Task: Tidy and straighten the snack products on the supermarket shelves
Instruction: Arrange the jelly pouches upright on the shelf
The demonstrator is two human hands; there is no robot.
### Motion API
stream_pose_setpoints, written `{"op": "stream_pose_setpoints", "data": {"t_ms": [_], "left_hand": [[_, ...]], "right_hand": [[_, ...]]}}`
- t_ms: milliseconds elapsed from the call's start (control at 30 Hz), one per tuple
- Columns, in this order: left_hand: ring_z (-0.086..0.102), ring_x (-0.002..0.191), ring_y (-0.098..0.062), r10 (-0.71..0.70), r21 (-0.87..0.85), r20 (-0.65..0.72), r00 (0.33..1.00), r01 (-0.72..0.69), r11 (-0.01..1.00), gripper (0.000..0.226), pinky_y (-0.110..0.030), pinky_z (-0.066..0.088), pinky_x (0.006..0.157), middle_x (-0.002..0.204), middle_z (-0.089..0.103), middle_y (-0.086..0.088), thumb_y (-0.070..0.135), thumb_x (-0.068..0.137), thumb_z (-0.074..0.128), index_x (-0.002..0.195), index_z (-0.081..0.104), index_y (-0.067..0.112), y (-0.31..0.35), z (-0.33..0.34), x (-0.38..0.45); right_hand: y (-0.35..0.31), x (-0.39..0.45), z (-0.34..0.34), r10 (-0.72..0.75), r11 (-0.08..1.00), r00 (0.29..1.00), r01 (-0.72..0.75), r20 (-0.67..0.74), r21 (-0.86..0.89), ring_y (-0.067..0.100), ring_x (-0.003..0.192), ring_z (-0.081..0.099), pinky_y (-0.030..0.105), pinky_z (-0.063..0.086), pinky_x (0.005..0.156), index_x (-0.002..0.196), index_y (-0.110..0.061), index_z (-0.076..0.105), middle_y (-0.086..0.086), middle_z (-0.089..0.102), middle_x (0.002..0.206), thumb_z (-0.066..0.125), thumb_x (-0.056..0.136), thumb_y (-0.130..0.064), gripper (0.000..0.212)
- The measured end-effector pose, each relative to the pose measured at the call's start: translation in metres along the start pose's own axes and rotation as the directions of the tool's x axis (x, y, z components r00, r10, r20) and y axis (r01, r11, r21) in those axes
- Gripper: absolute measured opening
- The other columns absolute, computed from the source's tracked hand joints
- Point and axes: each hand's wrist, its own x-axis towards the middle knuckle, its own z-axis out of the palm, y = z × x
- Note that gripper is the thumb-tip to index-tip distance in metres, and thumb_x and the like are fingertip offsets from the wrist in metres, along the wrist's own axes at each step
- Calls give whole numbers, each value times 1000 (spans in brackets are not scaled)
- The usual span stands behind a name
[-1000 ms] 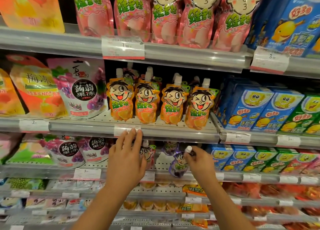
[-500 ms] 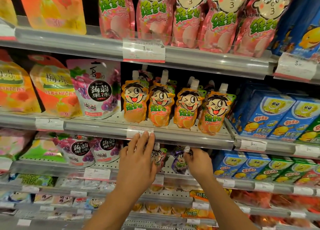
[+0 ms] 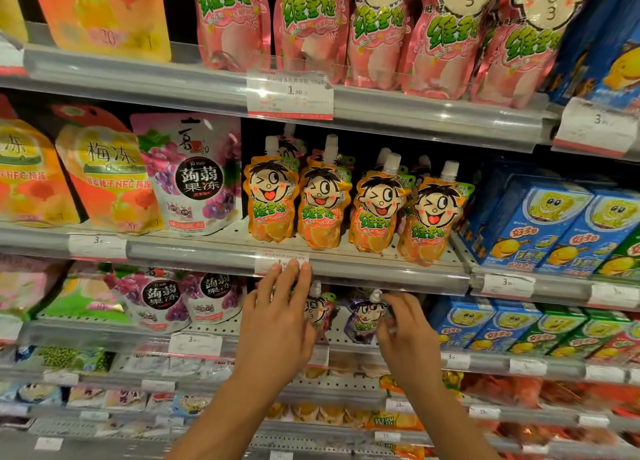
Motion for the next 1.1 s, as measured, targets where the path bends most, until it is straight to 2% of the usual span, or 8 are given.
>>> {"op": "stream_pose_setpoints", "data": {"t_ms": [100, 200, 300, 400, 600, 800, 933, 1100], "left_hand": [[37, 143, -35, 3, -1, -4, 1000, -3, 1000, 80, -53, 48, 100, 157, 38, -9, 41, 86, 51, 158, 31, 15, 0, -1, 0], [37, 143, -35, 7, -1, -3, 1000, -7, 1000, 79, -53, 49, 100, 157, 38, -9, 41, 86, 52, 158, 31, 15, 0, -2, -1], [36, 143, -34, 6, -3, 0, 1000, -6, 1000, 79, -52, 49, 100, 158, 36, -8, 42, 87, 51, 159, 30, 16, 0, -3, -1], [36, 144, -32, -5, -13, 8, 1000, 5, 1000, 77, -50, 50, 98, 159, 36, -7, 42, 87, 45, 159, 30, 16, 0, -5, -1], [34, 146, -31, -6, -20, 10, 1000, 6, 1000, 77, -48, 49, 100, 160, 34, -6, 42, 87, 45, 159, 29, 17, 1, -4, -1], [36, 145, -33, -1, -19, -2, 1000, 1, 1000, 81, -49, 50, 100, 159, 36, -7, 40, 84, 55, 158, 32, 15, 1, -4, -1], [37, 143, -34, 8, -15, -26, 1000, -9, 1000, 82, -50, 50, 98, 158, 37, -8, 40, 84, 60, 157, 33, 15, 1, 0, -1], [37, 143, -36, 9, -10, -43, 999, -9, 1000, 85, -52, 51, 98, 158, 37, -10, 38, 83, 64, 158, 32, 15, -1, 4, -1]], "right_hand": [[-11, 1, 3, -64, 997, 998, 63, 17, 41, 5, 60, 60, 29, 53, 51, 111, -19, 68, -8, 62, 117, 71, 86, -7, 28], [-27, 10, 10, -114, 984, 981, 90, 155, 151, 6, 63, 59, 34, 55, 59, 110, -22, 68, -12, 63, 108, 66, 89, -17, 22], [-45, 24, 19, -82, 988, 922, 24, 379, 155, 6, 84, 65, 35, 56, 78, 130, -26, 61, -10, 57, 128, 55, 92, -34, 40], [-55, 31, 31, -77, 995, 871, 33, 486, 98, 13, 106, 65, 40, 55, 90, 144, -30, 49, -8, 47, 143, 53, 91, -39, 54], [-59, 33, 44, 39, 991, 882, -94, 469, 94, 14, 97, 67, 43, 57, 81, 138, -34, 37, -5, 62, 121, 56, 92, -34, 49], [-65, 46, 49, 65, 995, 891, -91, 450, 37, 19, 102, 66, 39, 54, 88, 129, -26, 60, 0, 64, 116, 62, 93, -36, 37], [-63, 48, 46, 26, 999, 871, -40, 491, 17, 25, 93, 64, 37, 50, 74, 103, -25, 69, 4, 64, 100, 63, 95, -38, 17], [-59, 38, 41, 24, 999, 882, -36, 470, 18, 28, 96, 65, 42, 53, 77, 116, -20, 65, 7, 64, 110, 57, 98, -37, 26]]}}
